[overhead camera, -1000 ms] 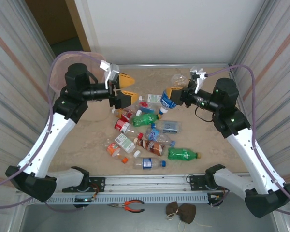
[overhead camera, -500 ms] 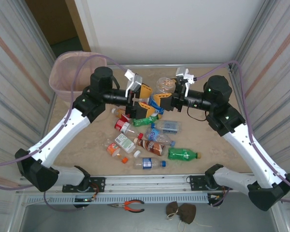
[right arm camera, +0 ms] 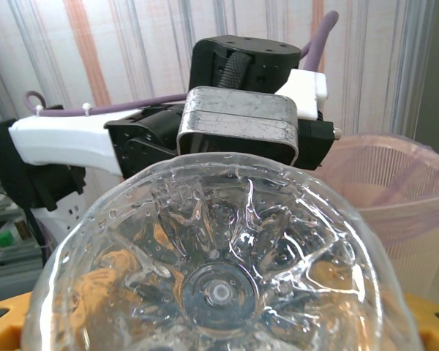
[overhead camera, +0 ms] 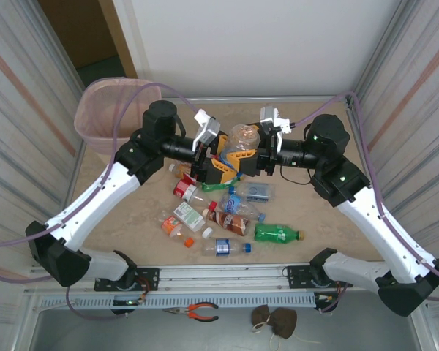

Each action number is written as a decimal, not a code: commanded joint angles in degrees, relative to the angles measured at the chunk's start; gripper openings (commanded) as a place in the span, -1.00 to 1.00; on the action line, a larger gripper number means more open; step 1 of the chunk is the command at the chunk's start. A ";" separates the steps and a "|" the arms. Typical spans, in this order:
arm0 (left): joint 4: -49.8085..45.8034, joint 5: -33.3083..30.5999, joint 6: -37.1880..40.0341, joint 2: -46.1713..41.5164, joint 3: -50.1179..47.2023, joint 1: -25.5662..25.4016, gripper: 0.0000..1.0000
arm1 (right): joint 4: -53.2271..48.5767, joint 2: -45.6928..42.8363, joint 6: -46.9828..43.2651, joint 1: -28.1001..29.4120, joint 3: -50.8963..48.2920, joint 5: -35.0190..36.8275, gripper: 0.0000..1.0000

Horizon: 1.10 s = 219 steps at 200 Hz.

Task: Put the plastic bottles in the bin

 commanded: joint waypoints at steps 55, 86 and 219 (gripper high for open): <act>-3.71 3.27 3.41 0.96 3.24 -1.78 0.31 | 0.50 0.07 -1.93 2.02 2.63 0.10 -0.24; -6.64 3.19 4.92 1.59 4.52 -2.16 0.25 | -0.57 0.16 -2.72 2.70 2.98 0.97 -0.22; -7.96 -12.29 6.89 -5.81 3.15 2.96 0.20 | -7.62 -8.17 -4.24 3.59 1.91 15.12 0.64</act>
